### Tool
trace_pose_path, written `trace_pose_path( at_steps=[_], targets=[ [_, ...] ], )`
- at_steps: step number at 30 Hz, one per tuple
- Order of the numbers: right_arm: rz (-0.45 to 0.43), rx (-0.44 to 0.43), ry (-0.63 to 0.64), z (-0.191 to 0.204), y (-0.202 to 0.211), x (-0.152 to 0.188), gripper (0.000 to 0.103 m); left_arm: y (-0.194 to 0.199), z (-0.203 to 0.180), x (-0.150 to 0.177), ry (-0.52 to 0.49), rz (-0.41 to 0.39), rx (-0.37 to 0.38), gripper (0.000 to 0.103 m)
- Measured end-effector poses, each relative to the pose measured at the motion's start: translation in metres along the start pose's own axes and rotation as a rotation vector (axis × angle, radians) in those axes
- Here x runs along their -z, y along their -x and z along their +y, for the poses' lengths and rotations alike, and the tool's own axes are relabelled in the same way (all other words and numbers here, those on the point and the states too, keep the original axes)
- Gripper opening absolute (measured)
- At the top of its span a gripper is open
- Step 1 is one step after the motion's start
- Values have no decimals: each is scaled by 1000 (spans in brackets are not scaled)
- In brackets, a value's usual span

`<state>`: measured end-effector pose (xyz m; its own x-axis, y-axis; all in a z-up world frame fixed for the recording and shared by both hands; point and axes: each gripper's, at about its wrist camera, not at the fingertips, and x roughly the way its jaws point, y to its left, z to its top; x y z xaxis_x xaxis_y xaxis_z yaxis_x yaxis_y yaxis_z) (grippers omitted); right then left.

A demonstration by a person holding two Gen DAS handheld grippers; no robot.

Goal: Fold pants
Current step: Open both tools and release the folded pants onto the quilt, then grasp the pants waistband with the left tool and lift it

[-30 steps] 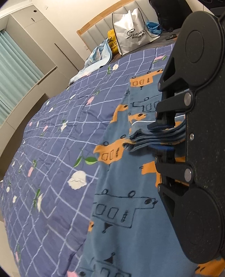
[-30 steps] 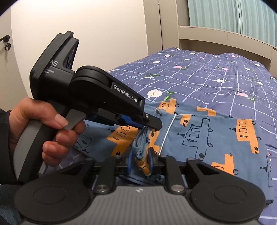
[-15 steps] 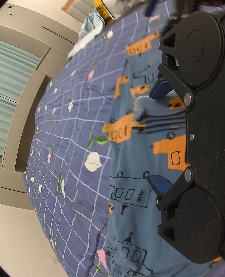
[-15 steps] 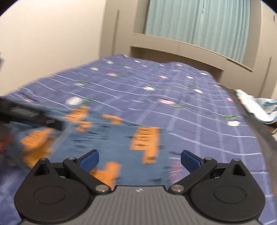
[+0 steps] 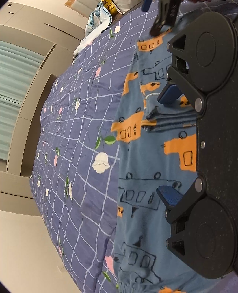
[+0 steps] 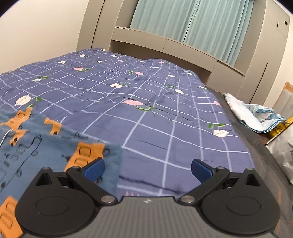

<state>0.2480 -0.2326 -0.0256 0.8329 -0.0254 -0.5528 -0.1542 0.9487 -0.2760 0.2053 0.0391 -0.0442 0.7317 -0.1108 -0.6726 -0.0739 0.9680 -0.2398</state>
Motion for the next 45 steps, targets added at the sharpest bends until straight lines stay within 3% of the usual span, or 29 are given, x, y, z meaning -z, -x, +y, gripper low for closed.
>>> trace_pose_path(
  at_steps=[6, 11, 14, 18, 22, 27, 34, 39, 45],
  targets=[
    [9, -50, -39, -2, 39, 28, 103, 24, -7, 31, -104, -57, -21, 102],
    [16, -23, -96, -1, 57, 48, 103, 44, -12, 51, -148, -99, -41, 102],
    [-17, -27, -106, 6, 71, 45, 103, 62, -4, 51, -106, -123, -20, 102],
    [-76, -84, -64, 30, 83, 36, 103, 90, 18, 49, -26, -212, -23, 102],
    [-100, -192, -31, 65, 84, 23, 103, 111, 54, 46, 93, -287, -102, 102],
    [-114, -268, 32, 109, 76, 3, 103, 105, 102, 39, 238, -286, -210, 102],
    [-86, -226, 107, 145, 43, -25, 103, 86, 140, 36, 388, -235, -159, 101],
    [-49, -234, 115, 152, 20, -34, 103, 86, 138, 40, 426, -254, -92, 102],
    [-67, -243, 65, 145, 22, -19, 103, 84, 131, 46, 423, -273, -105, 102]
  ],
)
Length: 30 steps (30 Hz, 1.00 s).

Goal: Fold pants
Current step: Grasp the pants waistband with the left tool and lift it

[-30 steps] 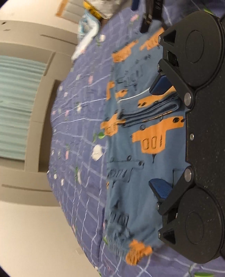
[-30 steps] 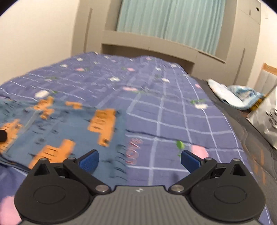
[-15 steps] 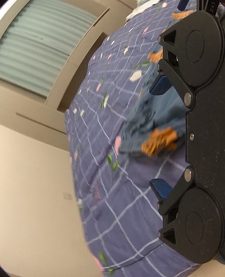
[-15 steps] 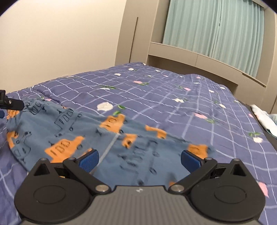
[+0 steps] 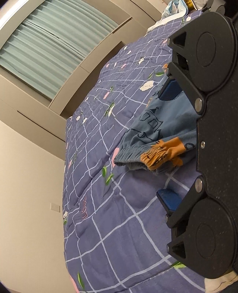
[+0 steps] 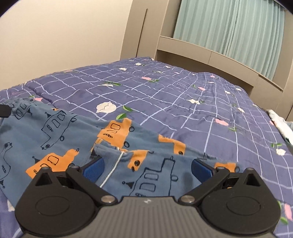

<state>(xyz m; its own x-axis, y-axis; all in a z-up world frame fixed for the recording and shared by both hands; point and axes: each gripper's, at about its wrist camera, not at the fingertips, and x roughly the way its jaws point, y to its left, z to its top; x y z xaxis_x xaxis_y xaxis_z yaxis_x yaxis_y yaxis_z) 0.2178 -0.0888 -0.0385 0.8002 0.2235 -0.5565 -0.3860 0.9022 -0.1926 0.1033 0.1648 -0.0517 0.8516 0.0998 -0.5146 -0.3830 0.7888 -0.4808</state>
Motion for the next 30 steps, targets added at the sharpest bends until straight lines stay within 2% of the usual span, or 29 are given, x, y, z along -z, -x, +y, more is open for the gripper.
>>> trace_pose_path(
  at_steps=[5, 10, 12, 13, 15, 17, 19, 20, 22, 24, 27, 30],
  targets=[
    [-6, 15, 14, 2, 3, 2, 103, 0, 1, -1, 14, -3, 11, 102],
    [-9, 11, 10, 1, 3, 3, 103, 3, -7, 3, 4, 0, 69, 102],
    [-9, 9, 8, 1, 3, 3, 103, 2, -8, 5, 5, 5, 86, 97],
    [-10, 10, 9, 1, 3, 3, 103, 2, -8, 5, 9, 6, 80, 94],
    [-12, 13, 12, 1, 3, 4, 103, 1, -6, 4, 31, 1, 49, 78],
    [-13, 14, 14, 1, 3, 4, 103, -1, -1, 2, 67, 0, 1, 48],
    [-12, 13, 14, 2, 3, 4, 103, -2, 5, 0, 103, 1, -22, 35],
    [-12, 13, 14, 2, 3, 4, 103, -1, 8, -1, 122, -2, -19, 25],
    [-13, 13, 14, 2, 3, 4, 103, 1, 6, -3, 126, -8, -9, 19],
    [-19, 13, 12, 1, 5, 4, 103, 6, -3, -6, 84, -24, 0, 17],
    [-52, 13, 2, -2, 14, 3, 103, 17, -21, -13, 16, -64, 75, 17],
    [-81, 13, -17, -9, 28, 3, 103, 29, -51, -21, -96, -100, 164, 17]
  ],
)
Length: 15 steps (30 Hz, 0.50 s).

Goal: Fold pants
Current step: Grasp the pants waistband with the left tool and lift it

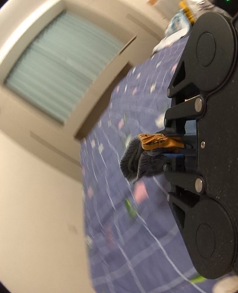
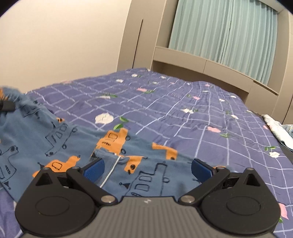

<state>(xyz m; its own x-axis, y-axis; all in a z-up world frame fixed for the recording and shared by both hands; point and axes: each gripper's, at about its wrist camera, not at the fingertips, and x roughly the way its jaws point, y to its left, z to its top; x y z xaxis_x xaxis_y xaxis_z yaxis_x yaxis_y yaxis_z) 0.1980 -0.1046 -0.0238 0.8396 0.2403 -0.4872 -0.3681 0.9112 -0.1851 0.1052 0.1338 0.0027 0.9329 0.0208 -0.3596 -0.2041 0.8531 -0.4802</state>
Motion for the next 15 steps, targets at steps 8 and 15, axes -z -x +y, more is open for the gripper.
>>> trace_pose_path(
  at_steps=[8, 15],
  targets=[
    [-33, 86, -40, -44, 53, 19, 103, -4, -104, 7, -327, 33, 238, 17],
    [-1, 250, -68, -99, 96, 52, 103, -28, -181, 58, -576, 175, 403, 17]
  ],
)
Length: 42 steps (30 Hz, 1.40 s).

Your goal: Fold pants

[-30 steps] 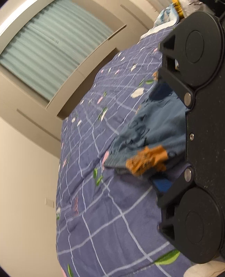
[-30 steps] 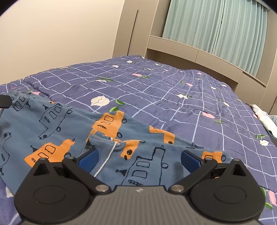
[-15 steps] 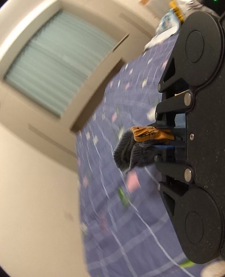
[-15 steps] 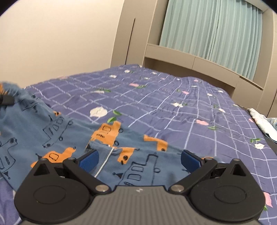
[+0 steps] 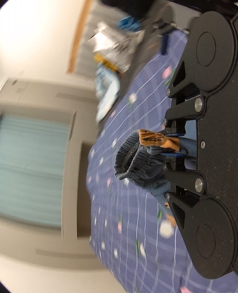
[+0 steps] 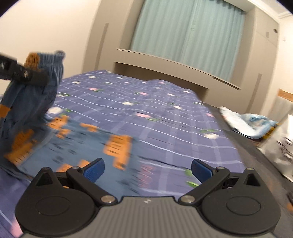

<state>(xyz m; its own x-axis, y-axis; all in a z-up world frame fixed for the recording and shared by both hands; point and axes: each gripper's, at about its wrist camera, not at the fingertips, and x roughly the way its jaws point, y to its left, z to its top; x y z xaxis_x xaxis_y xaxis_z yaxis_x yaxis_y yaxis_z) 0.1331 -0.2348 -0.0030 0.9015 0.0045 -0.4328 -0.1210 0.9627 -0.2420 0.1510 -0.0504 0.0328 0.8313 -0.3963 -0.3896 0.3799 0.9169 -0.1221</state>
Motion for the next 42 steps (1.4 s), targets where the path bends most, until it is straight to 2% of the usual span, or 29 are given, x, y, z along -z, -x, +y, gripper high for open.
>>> trace_pose_path(
  at_steps=[5, 9, 10, 11, 12, 14, 16, 17, 21, 23, 27, 29, 32, 36, 40, 42],
  targets=[
    [28, 75, -54, -39, 11, 21, 103, -38, -39, 15, -96, 105, 67, 17],
    [48, 95, -88, -58, 15, 35, 103, -61, -51, 26, -115, 158, 68, 21],
    [53, 95, -95, -61, 15, 38, 103, -65, -51, 29, -105, 182, 79, 27],
    [57, 94, -100, -62, 14, 39, 103, -67, -50, 30, -97, 199, 86, 36],
    [60, 93, -105, -63, 14, 41, 103, -67, -50, 31, -92, 208, 94, 40],
    [64, 89, -117, -66, 14, 44, 103, -60, -50, 33, -94, 198, 103, 64],
    [65, 76, -130, -65, 14, 44, 103, -49, -50, 36, -109, 175, 89, 73],
    [65, 67, -135, -66, 12, 44, 103, -44, -50, 37, -120, 169, 83, 75],
    [52, 4, -163, -63, 6, 36, 103, -31, -47, 50, -147, 197, 43, 75],
    [49, -93, -208, -63, 2, 28, 103, -27, -43, 56, -131, 214, 42, 74],
    [80, -345, -317, -61, -21, 14, 103, -23, -40, 62, -118, 215, 38, 69],
    [99, -427, -346, -55, -36, 7, 102, -23, -40, 61, -115, 209, 28, 56],
    [106, -459, -328, -42, -51, -5, 93, -23, -37, 58, -108, 204, 28, 46],
    [119, -486, -349, -32, -69, -13, 78, -22, -39, 57, -120, 195, 41, 46],
    [131, -468, -363, -31, -79, -12, 72, -22, -41, 60, -133, 197, 48, 45],
    [140, -477, -386, -34, -84, -9, 67, -24, -41, 60, -134, 199, 48, 38]
  ],
)
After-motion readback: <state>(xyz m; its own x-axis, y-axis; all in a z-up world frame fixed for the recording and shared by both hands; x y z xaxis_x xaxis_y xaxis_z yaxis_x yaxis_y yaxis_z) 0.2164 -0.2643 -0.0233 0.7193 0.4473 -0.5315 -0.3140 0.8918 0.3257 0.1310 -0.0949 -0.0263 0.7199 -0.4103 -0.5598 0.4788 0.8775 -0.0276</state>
